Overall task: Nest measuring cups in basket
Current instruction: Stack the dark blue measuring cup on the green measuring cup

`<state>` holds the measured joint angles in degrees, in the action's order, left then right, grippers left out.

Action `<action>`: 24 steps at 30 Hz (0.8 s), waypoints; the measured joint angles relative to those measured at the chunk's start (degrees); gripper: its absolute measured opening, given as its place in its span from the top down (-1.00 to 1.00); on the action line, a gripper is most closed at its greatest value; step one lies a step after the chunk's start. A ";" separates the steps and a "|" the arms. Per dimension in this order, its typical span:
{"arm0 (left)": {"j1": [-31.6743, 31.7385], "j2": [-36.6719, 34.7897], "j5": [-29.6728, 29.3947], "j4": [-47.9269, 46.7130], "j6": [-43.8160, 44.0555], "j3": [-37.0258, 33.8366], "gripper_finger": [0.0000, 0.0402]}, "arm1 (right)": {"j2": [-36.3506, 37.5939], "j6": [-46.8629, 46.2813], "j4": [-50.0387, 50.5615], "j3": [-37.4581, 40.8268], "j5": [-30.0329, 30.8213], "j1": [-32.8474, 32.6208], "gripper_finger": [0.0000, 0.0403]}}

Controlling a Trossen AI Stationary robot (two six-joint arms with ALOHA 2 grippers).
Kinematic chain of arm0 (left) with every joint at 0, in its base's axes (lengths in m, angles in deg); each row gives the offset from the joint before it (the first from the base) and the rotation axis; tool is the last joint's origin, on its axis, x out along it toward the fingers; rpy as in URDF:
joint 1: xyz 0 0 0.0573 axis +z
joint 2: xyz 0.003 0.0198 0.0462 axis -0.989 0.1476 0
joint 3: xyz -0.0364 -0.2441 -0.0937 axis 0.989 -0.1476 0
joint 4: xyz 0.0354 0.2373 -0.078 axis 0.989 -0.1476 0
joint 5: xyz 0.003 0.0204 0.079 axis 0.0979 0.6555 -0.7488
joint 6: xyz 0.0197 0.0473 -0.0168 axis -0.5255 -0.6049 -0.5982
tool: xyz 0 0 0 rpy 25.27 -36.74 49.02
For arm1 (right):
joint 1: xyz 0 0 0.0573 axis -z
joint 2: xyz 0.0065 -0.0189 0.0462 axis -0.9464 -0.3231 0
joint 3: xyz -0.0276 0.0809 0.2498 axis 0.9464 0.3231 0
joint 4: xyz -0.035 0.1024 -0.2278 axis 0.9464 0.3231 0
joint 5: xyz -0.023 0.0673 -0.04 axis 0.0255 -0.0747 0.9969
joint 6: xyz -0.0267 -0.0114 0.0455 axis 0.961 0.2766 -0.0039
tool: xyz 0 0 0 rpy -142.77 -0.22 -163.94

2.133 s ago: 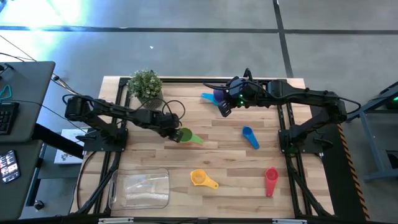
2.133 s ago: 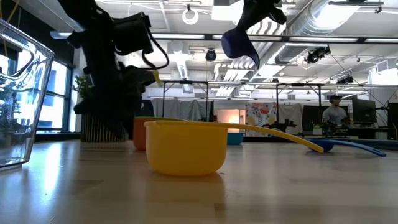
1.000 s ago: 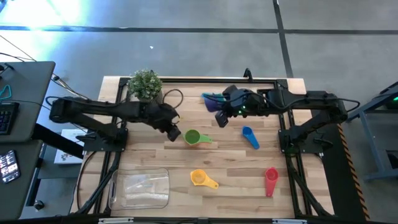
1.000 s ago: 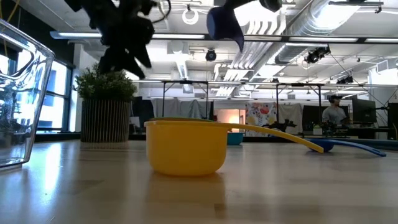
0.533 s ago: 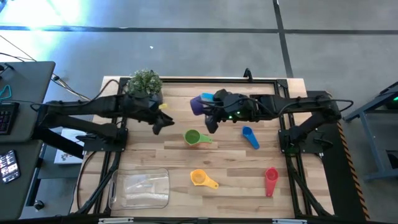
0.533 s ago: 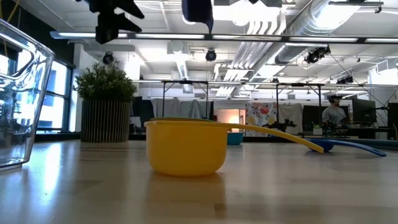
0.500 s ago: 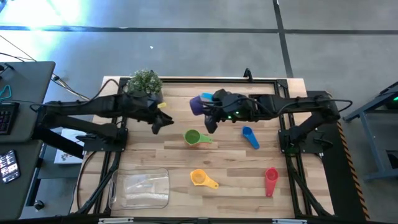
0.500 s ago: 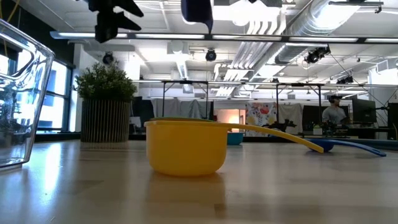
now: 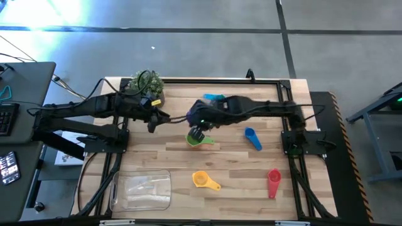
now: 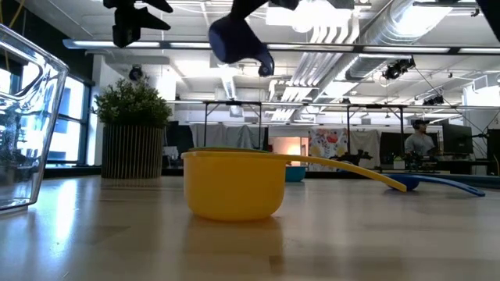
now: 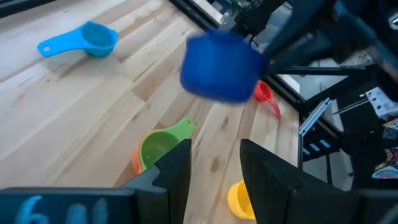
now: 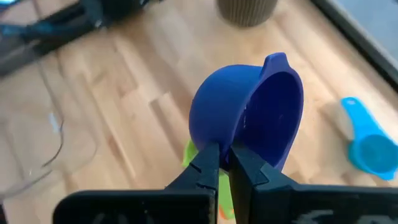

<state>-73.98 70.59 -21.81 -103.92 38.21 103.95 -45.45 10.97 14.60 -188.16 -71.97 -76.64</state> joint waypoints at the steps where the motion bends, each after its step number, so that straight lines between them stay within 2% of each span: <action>1: 0.00 0.00 0.00 -0.43 0.00 0.00 0.36 | -1.32 0.92 0.86 -1.32 -0.84 -0.24 1.00; 5: 0.00 -0.01 0.00 -2.00 0.00 -0.02 0.36 | -5.64 3.59 2.11 -4.13 -3.27 -1.14 1.00; 11: 0.00 -1.65 0.04 -2.41 -0.02 -0.04 0.36 | -8.95 5.59 3.27 -3.55 -4.31 -2.34 1.00; 24: 0.00 -3.52 0.00 -2.36 0.00 -0.04 0.36 | -13.96 8.35 4.25 -2.90 -2.20 -2.88 1.00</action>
<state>-73.98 67.07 -21.81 -106.28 38.21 103.91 -59.40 19.32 18.85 -191.06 -74.17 -79.52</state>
